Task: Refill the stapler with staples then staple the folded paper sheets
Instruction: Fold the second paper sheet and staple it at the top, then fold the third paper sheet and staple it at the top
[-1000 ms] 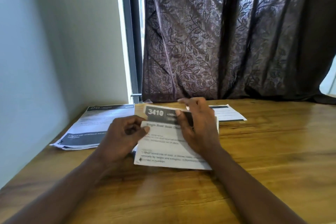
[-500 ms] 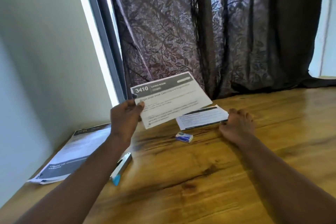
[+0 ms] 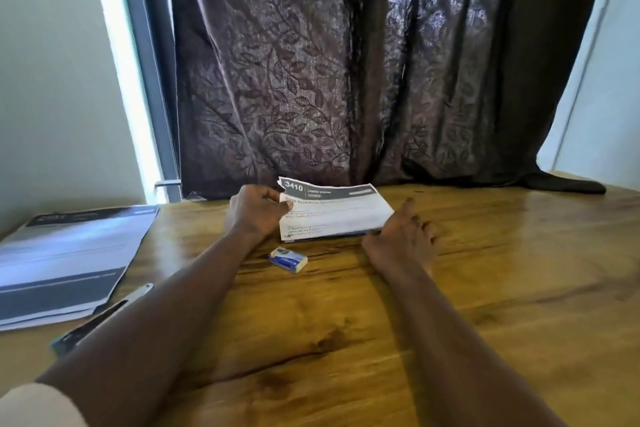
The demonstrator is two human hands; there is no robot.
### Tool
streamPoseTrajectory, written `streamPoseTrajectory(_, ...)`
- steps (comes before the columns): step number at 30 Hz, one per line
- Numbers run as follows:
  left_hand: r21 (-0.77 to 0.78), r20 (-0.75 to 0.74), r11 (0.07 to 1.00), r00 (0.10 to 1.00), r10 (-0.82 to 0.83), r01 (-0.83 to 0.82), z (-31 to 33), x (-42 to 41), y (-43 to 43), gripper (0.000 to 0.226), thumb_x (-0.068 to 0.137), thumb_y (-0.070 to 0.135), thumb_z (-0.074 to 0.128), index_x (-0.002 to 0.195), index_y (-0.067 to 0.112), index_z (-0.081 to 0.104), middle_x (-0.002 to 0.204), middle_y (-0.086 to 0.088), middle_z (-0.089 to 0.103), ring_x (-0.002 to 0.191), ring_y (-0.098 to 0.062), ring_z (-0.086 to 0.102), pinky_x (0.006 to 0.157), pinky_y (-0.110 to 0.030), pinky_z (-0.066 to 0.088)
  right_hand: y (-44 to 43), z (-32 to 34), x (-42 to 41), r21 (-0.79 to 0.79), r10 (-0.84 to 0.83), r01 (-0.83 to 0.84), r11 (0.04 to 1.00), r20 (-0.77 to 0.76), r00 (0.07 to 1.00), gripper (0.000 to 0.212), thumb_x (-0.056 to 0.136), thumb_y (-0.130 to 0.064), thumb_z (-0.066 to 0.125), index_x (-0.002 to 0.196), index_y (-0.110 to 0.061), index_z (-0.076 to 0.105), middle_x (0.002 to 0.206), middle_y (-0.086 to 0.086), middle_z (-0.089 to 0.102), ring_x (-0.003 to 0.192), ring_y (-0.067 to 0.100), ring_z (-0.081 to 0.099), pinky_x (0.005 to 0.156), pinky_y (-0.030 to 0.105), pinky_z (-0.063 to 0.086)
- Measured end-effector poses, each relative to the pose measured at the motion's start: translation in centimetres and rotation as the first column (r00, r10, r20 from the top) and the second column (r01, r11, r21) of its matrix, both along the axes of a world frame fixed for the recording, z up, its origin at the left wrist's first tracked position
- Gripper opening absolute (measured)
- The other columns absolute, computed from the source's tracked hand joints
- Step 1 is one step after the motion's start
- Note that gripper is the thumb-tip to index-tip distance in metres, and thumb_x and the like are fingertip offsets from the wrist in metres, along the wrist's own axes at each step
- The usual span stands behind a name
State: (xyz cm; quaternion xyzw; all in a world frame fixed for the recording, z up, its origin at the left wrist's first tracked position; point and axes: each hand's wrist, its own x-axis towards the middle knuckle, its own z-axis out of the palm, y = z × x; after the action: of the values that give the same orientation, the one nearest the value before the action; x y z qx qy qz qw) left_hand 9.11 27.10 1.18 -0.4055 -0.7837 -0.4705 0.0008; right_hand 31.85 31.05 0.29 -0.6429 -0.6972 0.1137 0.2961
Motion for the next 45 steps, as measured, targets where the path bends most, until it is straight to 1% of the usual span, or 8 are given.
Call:
streamPoseTrajectory(2,-0.033,-0.042,0.999,0.999,0.005,-0.006,-0.4,-0.6,0.1,0.020,0.075,0.048,0.083,0.082,0.030,0.077,0.087,0.005,0.078,0.086,-0.016,0.069,0.073,-0.030,0.053,0.0,0.0,-0.1,-0.003,0.009,-0.009,1.000,0.001,1.000,0.087,0.087,-0.038,0.061,0.156,-0.014,0.013,0.148,0.013,0.048,0.140,0.037,0.034,0.111,0.049,0.027)
streamPoseTrajectory(7,-0.047,-0.073,0.999,0.997,-0.017,0.014,-0.8,-1.0,-0.2,0.034,0.079,0.061,0.073,0.097,0.032,0.078,0.094,0.003,0.078,0.090,-0.020,0.070,0.077,-0.036,0.058,-0.3,0.0,0.0,0.005,0.071,-0.072,0.997,0.132,0.989,0.053,0.090,-0.042,0.055,0.140,-0.025,0.047,0.140,0.007,0.057,0.135,0.034,0.037,0.105,0.046,0.029)
streamPoseTrajectory(12,-0.087,-0.048,0.985,0.987,-0.154,0.149,-0.9,-0.6,-2.0,0.065,0.082,0.064,0.071,0.132,0.023,0.064,0.105,0.005,0.076,0.105,-0.020,0.068,0.094,-0.042,0.055,-0.2,-0.2,0.0,-0.007,0.070,-0.070,0.998,0.170,0.983,0.051,0.094,-0.045,0.050,0.141,-0.024,0.052,0.144,0.004,0.053,0.137,0.032,0.035,0.109,0.048,0.027)
streamPoseTrajectory(16,-0.186,-0.157,0.964,0.963,-0.219,0.188,-1.1,-0.2,-3.7,0.061,0.081,0.065,0.069,0.130,0.030,0.066,0.118,0.001,0.075,0.111,-0.022,0.067,0.099,-0.045,0.052,-0.1,-0.3,-0.1,-0.003,0.064,-0.064,0.998,0.160,0.985,0.052,0.091,-0.044,0.052,0.139,-0.023,0.051,0.143,0.006,0.054,0.136,0.032,0.037,0.106,0.047,0.028)
streamPoseTrajectory(20,-0.293,-0.207,0.934,0.939,-0.273,0.207,-0.9,0.5,-4.5,0.066,0.082,0.070,0.065,0.139,0.035,0.058,0.133,0.001,0.068,0.123,-0.024,0.061,0.108,-0.050,0.044,0.4,-0.6,-0.2,-0.008,0.054,-0.053,0.999,0.170,0.984,0.055,0.090,-0.045,0.052,0.140,-0.022,0.048,0.144,0.007,0.053,0.135,0.033,0.038,0.106,0.048,0.029)
streamPoseTrajectory(29,-0.473,-0.195,0.845,0.906,-0.376,0.249,-0.6,0.4,-3.9,0.077,0.086,0.063,0.064,0.154,0.036,0.037,0.160,0.000,0.043,0.145,-0.027,0.041,0.121,-0.055,0.023,0.5,-0.6,-0.3,-0.001,0.066,-0.067,0.998,0.186,0.980,0.053,0.090,-0.044,0.051,0.138,-0.022,0.049,0.143,0.007,0.053,0.134,0.033,0.038,0.105,0.048,0.029)
streamPoseTrajectory(35,-0.473,-0.208,0.849,0.907,-0.366,0.234,-0.7,0.4,-3.8,0.079,0.089,0.065,0.061,0.155,0.032,0.035,0.159,-0.001,0.045,0.144,-0.027,0.042,0.121,-0.054,0.025,0.6,-0.6,-0.3,0.005,0.065,-0.067,0.998,0.183,0.981,0.054,0.089,-0.045,0.053,0.138,-0.022,0.048,0.141,0.007,0.054,0.132,0.033,0.040,0.104,0.049,0.030)
streamPoseTrajectory(45,-0.433,-0.202,0.869,0.914,-0.353,0.240,-0.3,0.8,-4.3,0.072,0.088,0.063,0.063,0.150,0.031,0.044,0.151,-0.002,0.054,0.138,-0.027,0.049,0.117,-0.051,0.033,0.5,-0.5,-0.4,0.040,0.053,-0.062,0.997,0.187,0.981,0.052,0.090,-0.045,0.055,0.135,-0.020,0.047,0.139,0.010,0.052,0.132,0.035,0.040,0.106,0.051,0.032)
